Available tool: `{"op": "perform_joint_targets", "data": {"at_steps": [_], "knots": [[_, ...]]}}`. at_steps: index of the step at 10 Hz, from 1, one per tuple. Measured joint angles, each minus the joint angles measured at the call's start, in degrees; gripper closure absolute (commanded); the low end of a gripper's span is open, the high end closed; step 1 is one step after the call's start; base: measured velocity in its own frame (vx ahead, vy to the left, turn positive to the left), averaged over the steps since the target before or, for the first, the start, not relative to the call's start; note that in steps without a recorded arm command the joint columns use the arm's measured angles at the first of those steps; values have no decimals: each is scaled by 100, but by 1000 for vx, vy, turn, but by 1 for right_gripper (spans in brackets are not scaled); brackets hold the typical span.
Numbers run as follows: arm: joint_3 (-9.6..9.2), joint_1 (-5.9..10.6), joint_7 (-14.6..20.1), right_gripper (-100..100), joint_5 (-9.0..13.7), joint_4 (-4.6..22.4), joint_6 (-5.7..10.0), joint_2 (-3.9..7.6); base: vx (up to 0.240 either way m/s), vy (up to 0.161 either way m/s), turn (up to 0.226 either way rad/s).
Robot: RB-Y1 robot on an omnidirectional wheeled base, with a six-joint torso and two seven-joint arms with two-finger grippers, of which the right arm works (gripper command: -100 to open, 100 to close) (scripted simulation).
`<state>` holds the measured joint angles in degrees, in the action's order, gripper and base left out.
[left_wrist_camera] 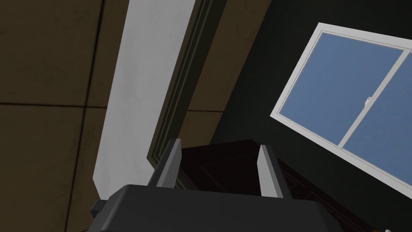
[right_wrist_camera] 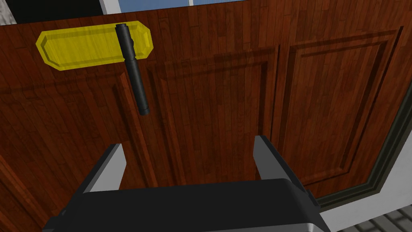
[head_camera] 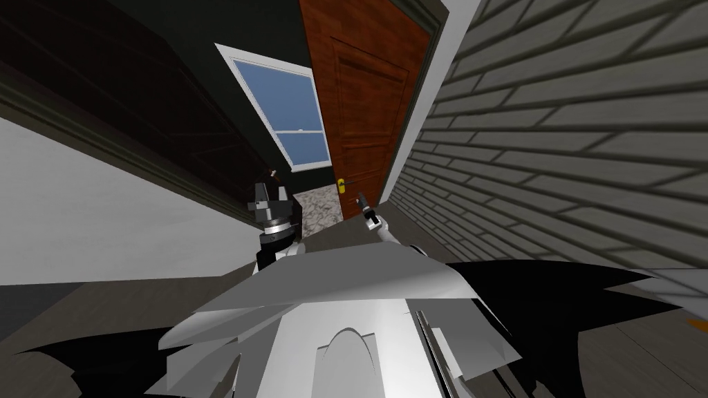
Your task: Push the door open
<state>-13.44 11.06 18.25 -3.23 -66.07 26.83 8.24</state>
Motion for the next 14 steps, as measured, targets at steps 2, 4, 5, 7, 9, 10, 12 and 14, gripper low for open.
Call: {"op": "perform_joint_targets", "data": {"at_steps": [2, 4, 5, 7, 9, 10, 12, 14], "knots": [[-57, 192, 54, -100, -31, 280, -21, 22, 92, 32, -42], [-125, 315, 103, -100, -65, 477, -51, 54, 80, 34, -45], [-147, 415, 119, -100, -80, 640, -44, 53, 92, 38, -31], [-201, 555, 173, -100, -105, 874, -37, 91, 99, 42, -35], [-252, 681, 210, -100, -133, 1066, -61, 104, 95, 36, -35], [-274, 741, 227, -100, -145, 1162, -66, 112, 84, 33, -22], [-320, 845, 266, -100, -168, 1315, -89, 136, 86, 37, -28], [-355, 993, 292, -100, -191, 1565, -69, 135, 121, 49, -42]]}}
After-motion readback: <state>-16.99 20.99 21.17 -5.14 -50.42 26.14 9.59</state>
